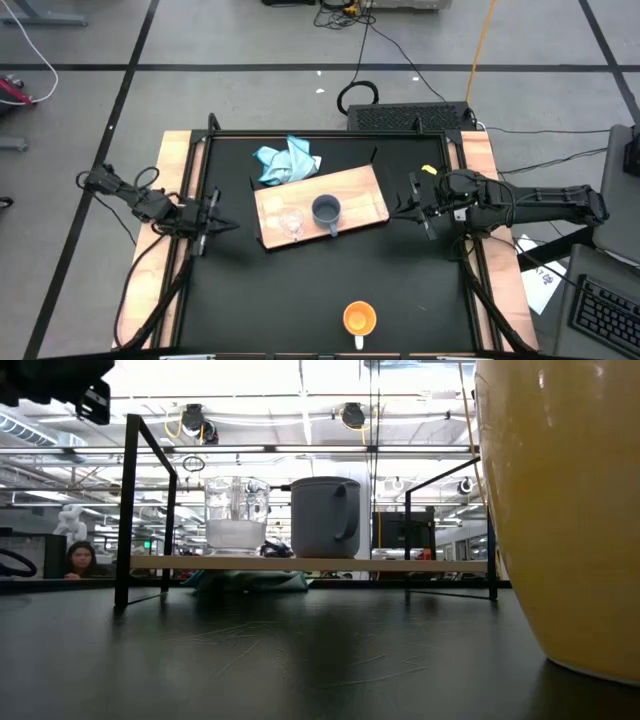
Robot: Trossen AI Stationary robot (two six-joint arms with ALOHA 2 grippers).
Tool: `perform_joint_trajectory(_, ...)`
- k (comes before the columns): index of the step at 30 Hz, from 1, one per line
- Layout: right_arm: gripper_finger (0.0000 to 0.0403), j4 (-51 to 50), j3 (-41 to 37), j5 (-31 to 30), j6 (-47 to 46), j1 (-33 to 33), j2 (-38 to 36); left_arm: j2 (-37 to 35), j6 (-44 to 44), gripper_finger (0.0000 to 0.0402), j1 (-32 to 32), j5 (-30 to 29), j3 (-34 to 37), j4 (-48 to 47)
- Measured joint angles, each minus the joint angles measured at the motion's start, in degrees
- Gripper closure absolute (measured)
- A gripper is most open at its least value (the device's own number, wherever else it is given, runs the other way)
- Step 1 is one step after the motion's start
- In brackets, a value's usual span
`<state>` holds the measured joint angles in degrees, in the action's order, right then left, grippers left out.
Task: Stack small to large cups/mugs on shelf
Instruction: Put the yellow mug on the shelf
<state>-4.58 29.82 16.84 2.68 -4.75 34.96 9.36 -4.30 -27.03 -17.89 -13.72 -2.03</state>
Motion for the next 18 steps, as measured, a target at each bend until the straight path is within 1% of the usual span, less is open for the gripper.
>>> perform_joint_trajectory(2,0.0403,0.0,0.0,0.0,0.2,0.0,0.0,4.6,0.6,0.0400,0.0,0.2,0.0,3.7)
perform_joint_trajectory(6,0.0403,0.0,0.0,0.0,0.2,0.0,0.0,17.2,1.2,0.0400,0.0,2.6,-0.1,15.7)
perform_joint_trajectory(8,0.0403,-0.2,0.0,0.0,0.2,0.0,0.0,23.0,1.7,0.0400,-0.1,2.9,-1.5,19.3)
perform_joint_trajectory(13,0.0403,-0.5,0.0,0.0,0.2,0.0,0.0,34.9,5.0,0.0401,-0.4,3.2,-8.7,19.9)
perform_joint_trajectory(18,0.0403,-0.5,0.0,0.0,0.2,0.0,0.0,45.6,4.9,0.0401,-2.1,4.4,-17.7,18.3)
